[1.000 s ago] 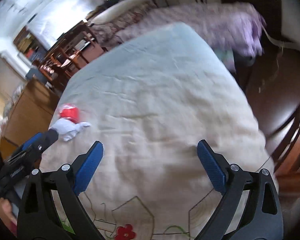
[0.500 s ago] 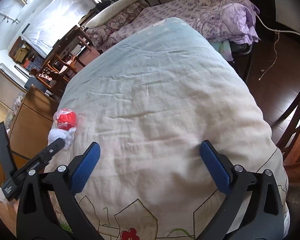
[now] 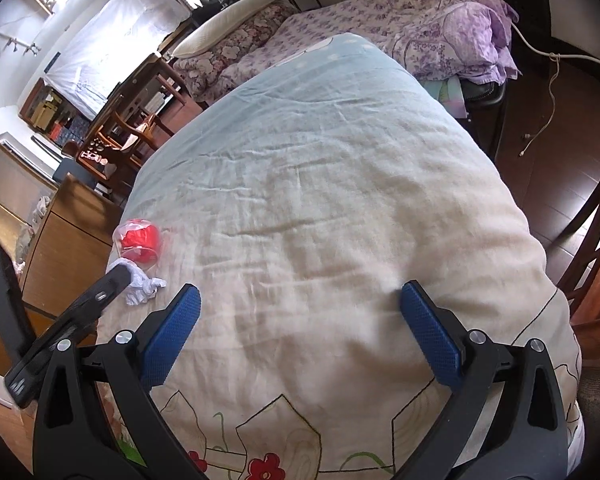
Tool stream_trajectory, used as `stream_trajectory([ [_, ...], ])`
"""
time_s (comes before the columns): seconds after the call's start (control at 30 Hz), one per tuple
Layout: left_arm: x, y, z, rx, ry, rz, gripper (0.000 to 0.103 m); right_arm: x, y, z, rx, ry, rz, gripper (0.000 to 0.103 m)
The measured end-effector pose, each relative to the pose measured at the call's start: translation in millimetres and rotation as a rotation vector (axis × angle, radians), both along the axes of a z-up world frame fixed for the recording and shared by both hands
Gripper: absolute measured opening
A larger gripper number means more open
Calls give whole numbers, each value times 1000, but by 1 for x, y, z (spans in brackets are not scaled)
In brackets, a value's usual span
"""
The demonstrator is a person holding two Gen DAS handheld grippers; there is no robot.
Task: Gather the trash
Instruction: 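Grasp the white plastic bag with the left tool, then lift the plastic bag with the left tool while the right tool grasps the clear red cup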
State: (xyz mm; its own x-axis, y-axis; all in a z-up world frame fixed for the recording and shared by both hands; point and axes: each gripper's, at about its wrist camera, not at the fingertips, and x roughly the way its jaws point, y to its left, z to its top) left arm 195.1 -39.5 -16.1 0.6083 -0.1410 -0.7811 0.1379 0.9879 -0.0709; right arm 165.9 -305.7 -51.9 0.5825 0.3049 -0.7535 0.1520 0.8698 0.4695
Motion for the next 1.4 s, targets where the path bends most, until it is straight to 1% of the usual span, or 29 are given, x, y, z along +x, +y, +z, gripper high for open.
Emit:
stream_trajectory([
  [0.03,0,-1,-2,6,9,-6,70,0,1,0,-8,0,2,96],
  [0.07,-1,-1,-4,12,20,-17,62,0,2,0,-16,0,4,96],
  [0.1,-2,-1,-5,15,22,-22,50,0,3,1,-28,1,9,97],
  [0.13,-6,1,-4,20,16,-22,43,1,4,1,-35,1,11,97],
  [0.2,-15,7,1,15,-1,-10,36,1,7,1,-54,2,17,97],
  [0.3,-31,24,16,-33,-39,27,35,1,8,2,-65,2,20,97],
  [0.37,-43,35,20,-37,-49,51,35,1,9,2,-70,1,19,97],
  [0.47,-50,50,14,-40,-11,82,35,1,10,2,-85,2,20,97],
  [0.5,-51,56,7,-46,24,97,35,1,11,2,-86,1,20,97],
  [0.57,-51,65,-1,-51,63,120,36,0,12,3,-85,-3,21,97],
  [0.6,-51,67,-2,-54,73,125,37,0,12,4,-81,-9,24,97],
  [0.63,-51,69,-3,-58,79,130,42,-1,13,5,-81,-12,25,97],
  [0.67,-51,70,-4,-53,81,137,47,-1,15,5,-84,-16,27,97],
  [0.7,-50,70,-4,-40,82,148,57,-2,16,6,-89,-21,29,97],
  [0.73,-50,71,-6,-35,86,154,62,-2,18,8,-100,-28,34,97],
  [0.8,-47,72,-10,-33,105,164,62,-4,24,11,-125,-48,51,97],
  [0.87,-47,75,-12,-50,113,173,62,-5,28,13,-134,-61,65,97],
  [0.97,-49,77,-8,-51,100,173,61,-7,32,16,-128,-78,87,97],
  [1.0,-51,76,-6,-47,91,167,58,-7,34,17,-124,-84,93,97],
  [1.03,-51,74,-5,-45,85,161,50,-8,36,19,-113,-100,108,97],
  [1.07,-51,72,-4,-46,80,154,45,-9,37,20,-106,-111,118,97],
  [1.1,-53,72,-1,-52,72,147,36,-10,39,22,-99,-121,127,97],
  [1.13,-54,73,1,-59,65,146,33,-12,41,24,-89,-141,140,97],
  [1.27,-66,82,13,-98,20,158,31,-13,54,32,-74,-209,184,97],
  [1.4,-76,92,23,-103,-25,181,31,-4,78,41,-62,-254,223,96],
])
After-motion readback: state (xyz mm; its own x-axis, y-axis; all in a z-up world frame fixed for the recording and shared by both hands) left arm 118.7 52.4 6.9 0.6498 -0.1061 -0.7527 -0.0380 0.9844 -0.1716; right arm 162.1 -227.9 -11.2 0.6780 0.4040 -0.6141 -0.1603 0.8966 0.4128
